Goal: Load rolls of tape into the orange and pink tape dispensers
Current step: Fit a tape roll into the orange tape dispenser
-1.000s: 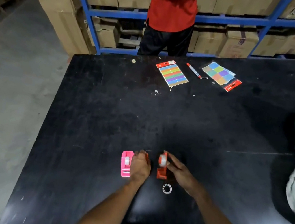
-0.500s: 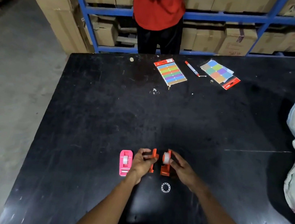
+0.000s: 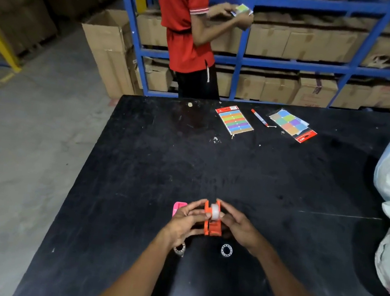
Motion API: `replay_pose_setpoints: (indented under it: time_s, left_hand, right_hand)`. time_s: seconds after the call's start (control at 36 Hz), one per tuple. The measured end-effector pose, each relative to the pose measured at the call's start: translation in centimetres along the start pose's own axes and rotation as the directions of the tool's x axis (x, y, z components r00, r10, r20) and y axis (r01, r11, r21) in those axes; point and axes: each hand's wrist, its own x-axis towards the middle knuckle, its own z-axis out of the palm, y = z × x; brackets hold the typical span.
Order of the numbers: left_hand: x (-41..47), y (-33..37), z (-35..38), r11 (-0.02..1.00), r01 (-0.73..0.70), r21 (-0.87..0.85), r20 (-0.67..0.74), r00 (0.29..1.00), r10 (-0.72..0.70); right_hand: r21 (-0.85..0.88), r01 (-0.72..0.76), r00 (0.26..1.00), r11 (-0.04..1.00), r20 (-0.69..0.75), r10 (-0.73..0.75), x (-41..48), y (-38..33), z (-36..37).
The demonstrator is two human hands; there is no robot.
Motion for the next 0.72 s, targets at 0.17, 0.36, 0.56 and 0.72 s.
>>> replay_pose_setpoints:
  time_s: [0.17,0.36,0.56,0.72]
  left_hand:
    - [-2.4,0.3,-0.5,1.0,-0.018,-0.021,0.016,1.0,0.019]
    - [-4.1,0.6,-1.4,0.997,-0.077,0.027,0.031,0.997,0.076]
    - [-5.6,1.2,-1.6,0.994,-0.103,0.021,0.017,0.995,0.103]
    - [-6.4,1.7,-2.1,0.993,-0.115,-0.022,0.012,0.993,0.116]
  right_hand:
    - [-0.021,0.029,0.999,0.999,0.014,-0.029,-1.2,-1.2,1.0]
    - [-0.018,0.075,0.997,0.997,0.037,-0.075,-2.7,-2.8,2.0]
    - [0.049,0.09,0.994,0.995,0.055,-0.092,-3.7,-4.6,3.4]
    - [0.092,0.098,0.993,0.991,0.059,-0.104,-3.8,-5.8,4.2]
